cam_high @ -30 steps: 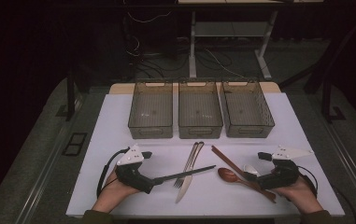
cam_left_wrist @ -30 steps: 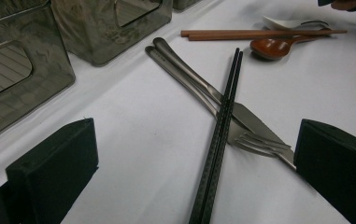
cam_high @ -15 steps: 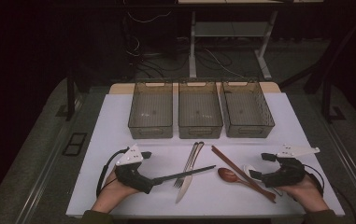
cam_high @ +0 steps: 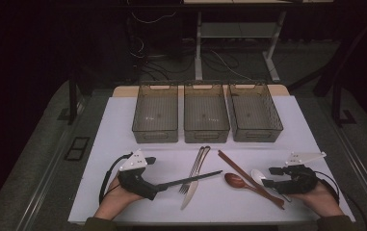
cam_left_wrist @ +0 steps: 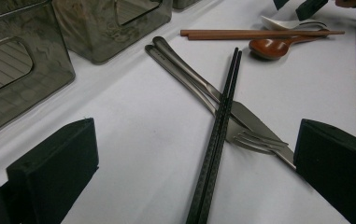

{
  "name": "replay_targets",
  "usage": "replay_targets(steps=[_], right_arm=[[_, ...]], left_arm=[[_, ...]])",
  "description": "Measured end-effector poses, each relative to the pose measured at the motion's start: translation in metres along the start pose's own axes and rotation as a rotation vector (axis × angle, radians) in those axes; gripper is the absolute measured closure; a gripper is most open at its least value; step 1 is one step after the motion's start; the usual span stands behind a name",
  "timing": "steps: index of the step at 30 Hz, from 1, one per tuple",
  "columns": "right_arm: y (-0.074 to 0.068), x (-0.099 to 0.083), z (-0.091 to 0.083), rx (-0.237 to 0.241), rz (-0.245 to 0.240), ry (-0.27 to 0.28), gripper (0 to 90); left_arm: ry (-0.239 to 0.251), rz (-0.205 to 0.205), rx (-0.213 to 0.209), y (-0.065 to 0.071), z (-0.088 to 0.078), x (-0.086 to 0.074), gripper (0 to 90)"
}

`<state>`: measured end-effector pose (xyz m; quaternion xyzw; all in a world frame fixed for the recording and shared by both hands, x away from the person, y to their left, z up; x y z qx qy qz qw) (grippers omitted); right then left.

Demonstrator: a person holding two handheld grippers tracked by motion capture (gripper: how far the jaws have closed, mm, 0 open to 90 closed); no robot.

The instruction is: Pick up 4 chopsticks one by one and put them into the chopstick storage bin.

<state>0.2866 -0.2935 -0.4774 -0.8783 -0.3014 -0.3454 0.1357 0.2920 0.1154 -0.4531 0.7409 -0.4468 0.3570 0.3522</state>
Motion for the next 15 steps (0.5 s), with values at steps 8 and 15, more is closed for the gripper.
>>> replay_targets(steps=[8,15], right_arm=[[0.000,-0.010,-0.005,0.013,-0.016,-0.034,52.6],[-0.001,-0.015,-0.002,0.021,-0.038,-0.070,59.6]], left_arm=[[0.000,-0.001,-0.001,0.000,0.000,0.000,0.0],[-0.005,0.002,-0.004,0.000,0.001,0.000,0.0]])
Point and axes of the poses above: each handheld gripper's, and its own axes: z roughly forward along the jaws, x roughly out of its top, y roughly to its right, the point moved 6 cm from there along z, roughly forward along the jaws, and after that the axes turned 11 degrees about -x, right-handed, at the moved point
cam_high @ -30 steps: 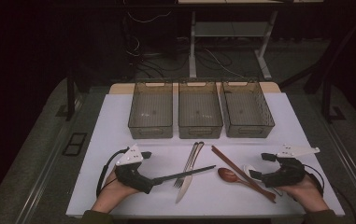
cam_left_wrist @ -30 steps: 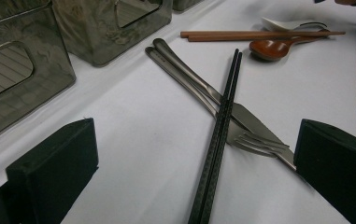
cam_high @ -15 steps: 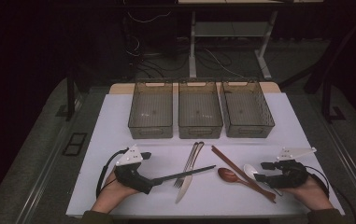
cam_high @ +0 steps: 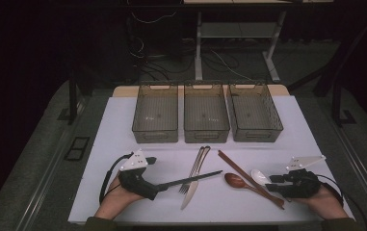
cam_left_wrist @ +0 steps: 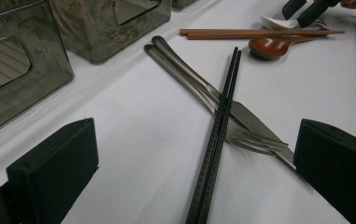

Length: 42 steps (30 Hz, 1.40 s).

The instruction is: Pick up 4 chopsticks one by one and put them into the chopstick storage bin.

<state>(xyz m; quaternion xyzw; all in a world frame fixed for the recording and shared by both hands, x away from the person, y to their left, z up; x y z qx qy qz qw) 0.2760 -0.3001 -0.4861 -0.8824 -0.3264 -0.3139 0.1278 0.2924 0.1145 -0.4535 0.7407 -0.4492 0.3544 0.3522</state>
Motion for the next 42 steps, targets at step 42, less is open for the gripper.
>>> replay_targets(steps=[42], right_arm=[[0.005,0.013,0.011,0.033,0.035,0.034,60.0]], left_arm=[[-0.004,0.002,-0.002,0.001,0.002,0.000,0.0]])
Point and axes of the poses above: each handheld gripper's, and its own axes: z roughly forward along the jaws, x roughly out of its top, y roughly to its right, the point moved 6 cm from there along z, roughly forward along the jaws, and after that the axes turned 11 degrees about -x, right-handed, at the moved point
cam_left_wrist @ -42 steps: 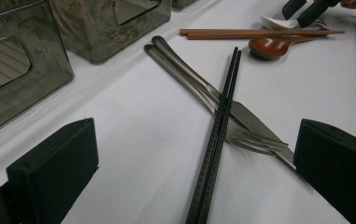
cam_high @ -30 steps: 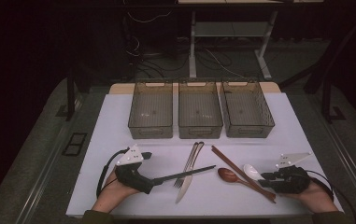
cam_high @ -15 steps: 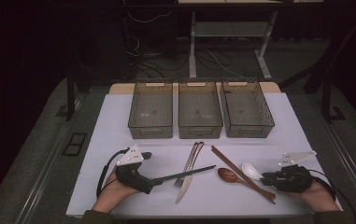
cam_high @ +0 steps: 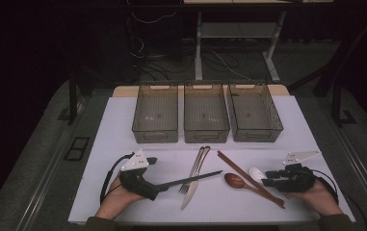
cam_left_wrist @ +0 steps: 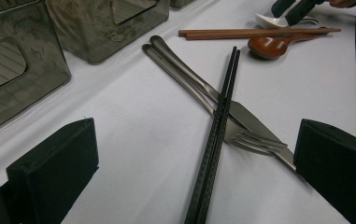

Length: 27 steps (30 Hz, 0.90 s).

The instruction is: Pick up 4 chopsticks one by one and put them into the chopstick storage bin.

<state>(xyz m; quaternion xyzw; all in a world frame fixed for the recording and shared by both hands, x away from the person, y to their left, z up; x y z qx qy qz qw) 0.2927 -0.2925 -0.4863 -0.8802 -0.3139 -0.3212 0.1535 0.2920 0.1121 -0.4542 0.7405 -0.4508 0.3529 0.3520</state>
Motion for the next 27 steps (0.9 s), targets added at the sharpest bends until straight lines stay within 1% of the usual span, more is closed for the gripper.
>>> replay_targets(steps=[3,4,6,8,9,10,13,15,19,21,27], right_arm=[[0.002,0.003,0.001,-0.002,0.010,0.009,59.8],[0.003,0.003,0.003,-0.003,0.017,0.005,59.6],[0.002,0.003,0.005,-0.003,0.015,-0.005,59.3],[0.001,0.004,0.007,-0.010,0.003,-0.007,59.6],[0.000,0.004,0.008,-0.025,-0.012,-0.012,60.5],[0.000,0.004,0.008,-0.025,-0.012,-0.012,60.5],[0.000,0.006,0.011,-0.036,-0.030,-0.013,65.9],[-0.001,0.007,0.012,-0.035,-0.039,-0.014,68.1],[-0.001,0.009,0.015,-0.021,-0.039,-0.021,68.9],[0.000,0.011,0.017,-0.005,-0.037,-0.025,68.8],[0.006,0.016,0.021,0.048,-0.029,-0.045,73.7]], left_arm=[[0.000,0.000,0.000,0.000,0.000,0.000,0.0],[0.000,0.000,-0.001,0.000,0.000,0.000,0.0],[-0.001,0.000,0.000,0.000,0.000,0.000,0.0],[0.000,-0.001,0.000,0.000,0.000,0.000,0.0],[0.001,-0.001,0.000,0.000,0.000,0.000,0.0],[0.000,-0.001,0.000,0.000,0.000,0.000,0.0],[-0.001,-0.001,-0.001,0.000,0.001,0.000,0.0],[-0.001,-0.001,-0.002,0.000,0.001,0.000,0.0],[-0.005,0.001,-0.002,0.000,0.001,0.000,0.0],[-0.006,0.003,-0.002,0.000,0.001,0.000,0.0],[0.001,-0.001,-0.001,0.000,0.002,0.000,0.0]])
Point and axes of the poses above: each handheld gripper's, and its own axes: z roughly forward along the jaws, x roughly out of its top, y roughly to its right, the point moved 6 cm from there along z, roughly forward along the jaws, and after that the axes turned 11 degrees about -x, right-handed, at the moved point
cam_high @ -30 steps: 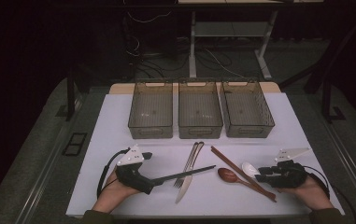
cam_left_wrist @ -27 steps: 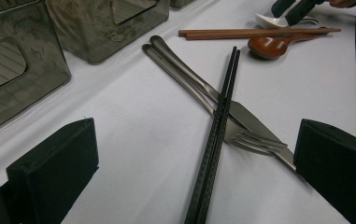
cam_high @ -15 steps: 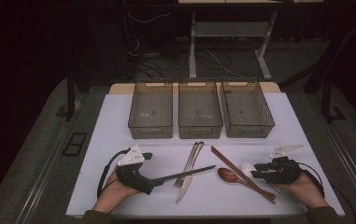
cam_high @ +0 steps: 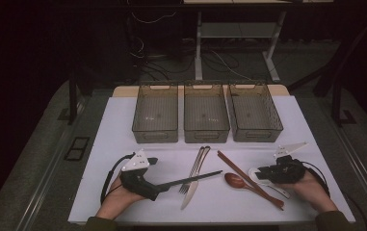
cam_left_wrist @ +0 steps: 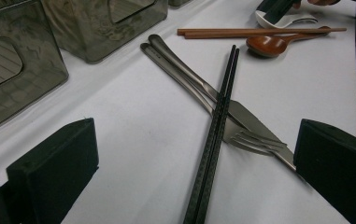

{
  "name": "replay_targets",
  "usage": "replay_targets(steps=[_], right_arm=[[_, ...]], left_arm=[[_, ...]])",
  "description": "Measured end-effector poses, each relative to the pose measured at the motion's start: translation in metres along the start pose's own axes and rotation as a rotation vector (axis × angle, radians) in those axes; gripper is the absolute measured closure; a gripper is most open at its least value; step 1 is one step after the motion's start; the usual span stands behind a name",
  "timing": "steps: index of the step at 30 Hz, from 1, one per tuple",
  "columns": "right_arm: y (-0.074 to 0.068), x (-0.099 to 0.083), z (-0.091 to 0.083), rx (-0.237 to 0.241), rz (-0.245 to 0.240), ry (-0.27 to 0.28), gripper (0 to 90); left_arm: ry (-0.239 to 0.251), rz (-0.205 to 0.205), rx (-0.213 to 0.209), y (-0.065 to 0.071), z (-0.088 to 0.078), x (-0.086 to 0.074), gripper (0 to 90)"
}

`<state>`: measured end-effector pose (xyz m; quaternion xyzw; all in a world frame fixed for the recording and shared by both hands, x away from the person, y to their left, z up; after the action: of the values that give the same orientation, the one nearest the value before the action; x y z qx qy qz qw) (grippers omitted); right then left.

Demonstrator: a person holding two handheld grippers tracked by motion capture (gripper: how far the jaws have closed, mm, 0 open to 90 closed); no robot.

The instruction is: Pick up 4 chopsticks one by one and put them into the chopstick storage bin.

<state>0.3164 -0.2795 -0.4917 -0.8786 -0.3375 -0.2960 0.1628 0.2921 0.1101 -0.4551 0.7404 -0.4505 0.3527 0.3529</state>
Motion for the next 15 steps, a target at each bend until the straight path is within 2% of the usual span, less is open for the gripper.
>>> replay_targets(steps=[4,10,15], right_arm=[[0.0018,0.0028,0.0013,0.026,0.003,0.000,78.0],[0.0009,0.0055,-0.0035,0.039,-0.022,0.012,84.8],[-0.0009,0.0065,-0.0063,0.041,-0.036,0.017,86.2]], left_arm=[[0.000,0.001,0.000,0.0000,-0.0001,0.0000,0.0],[0.001,0.001,0.000,0.0000,-0.0001,0.0001,0.0],[0.003,0.001,0.001,0.0001,-0.0006,0.0004,0.0]])
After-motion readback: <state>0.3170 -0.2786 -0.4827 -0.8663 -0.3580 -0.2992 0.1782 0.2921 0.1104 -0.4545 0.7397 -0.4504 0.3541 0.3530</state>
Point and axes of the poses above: each handheld gripper's, and its own axes: z roughly forward along the jaws, x roughly out of its top, y roughly to its right, the point moved 6 cm from there along z, roughly forward along the jaws, and after that the axes turned 11 degrees about -x, right-handed, at the moved point
